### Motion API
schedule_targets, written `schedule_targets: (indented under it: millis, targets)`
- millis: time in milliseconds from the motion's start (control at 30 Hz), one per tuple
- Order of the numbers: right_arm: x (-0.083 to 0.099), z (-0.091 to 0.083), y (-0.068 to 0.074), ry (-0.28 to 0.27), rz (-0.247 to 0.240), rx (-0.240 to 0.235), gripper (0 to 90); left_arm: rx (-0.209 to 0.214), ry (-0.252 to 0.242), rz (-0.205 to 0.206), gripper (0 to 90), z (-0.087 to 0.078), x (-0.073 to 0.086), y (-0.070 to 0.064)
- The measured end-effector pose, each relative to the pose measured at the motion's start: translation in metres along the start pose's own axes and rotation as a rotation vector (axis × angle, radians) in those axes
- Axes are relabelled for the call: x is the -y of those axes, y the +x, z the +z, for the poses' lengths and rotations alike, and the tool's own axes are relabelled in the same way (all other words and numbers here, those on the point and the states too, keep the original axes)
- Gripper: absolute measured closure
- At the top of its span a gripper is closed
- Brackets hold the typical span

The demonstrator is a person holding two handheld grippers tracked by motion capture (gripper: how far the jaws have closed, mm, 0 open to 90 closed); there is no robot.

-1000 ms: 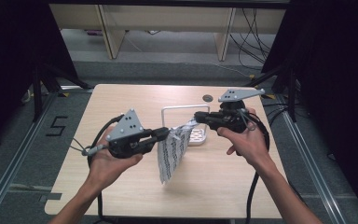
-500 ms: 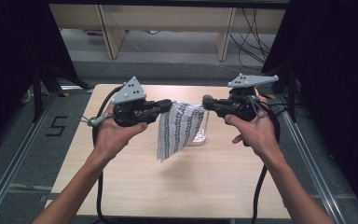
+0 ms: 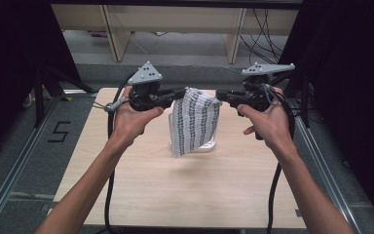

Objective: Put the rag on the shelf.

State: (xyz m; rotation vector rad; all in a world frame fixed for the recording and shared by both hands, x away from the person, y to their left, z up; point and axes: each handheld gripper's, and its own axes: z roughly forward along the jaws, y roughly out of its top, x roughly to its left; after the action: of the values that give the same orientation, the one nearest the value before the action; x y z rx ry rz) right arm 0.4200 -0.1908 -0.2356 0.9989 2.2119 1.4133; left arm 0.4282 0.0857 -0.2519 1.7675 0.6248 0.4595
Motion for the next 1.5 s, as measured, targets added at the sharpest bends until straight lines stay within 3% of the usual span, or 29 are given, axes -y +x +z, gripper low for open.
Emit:
schedule_targets:
  millis: [333,567,733,1000,1167,1500]
  targets:
    - [-0.022,0.009,-0.011,-0.017,0.026,0.032,86.8,-0.042,-0.007,0.002,85.4,0.013,-0.018,0.016]
    - [-0.037,0.023,-0.021,-0.025,0.053,0.043,86.5,-0.078,-0.020,-0.011,85.3,0.027,-0.026,0.037]
    - [-0.043,0.035,-0.030,-0.024,0.044,0.066,86.3,-0.092,-0.011,-0.032,85.2,0.037,-0.024,0.048]
    - [-0.051,0.069,-0.055,-0.008,0.101,0.099,86.4,-0.119,-0.024,-0.092,85.2,0.059,-0.014,0.073]
    - [-0.049,0.091,-0.065,0.014,0.104,0.120,86.4,-0.133,-0.005,-0.116,85.0,0.071,-0.007,0.082]
    - [-0.040,0.116,-0.081,0.017,0.173,0.161,86.4,-0.151,0.021,-0.140,84.4,0.088,0.007,0.099]
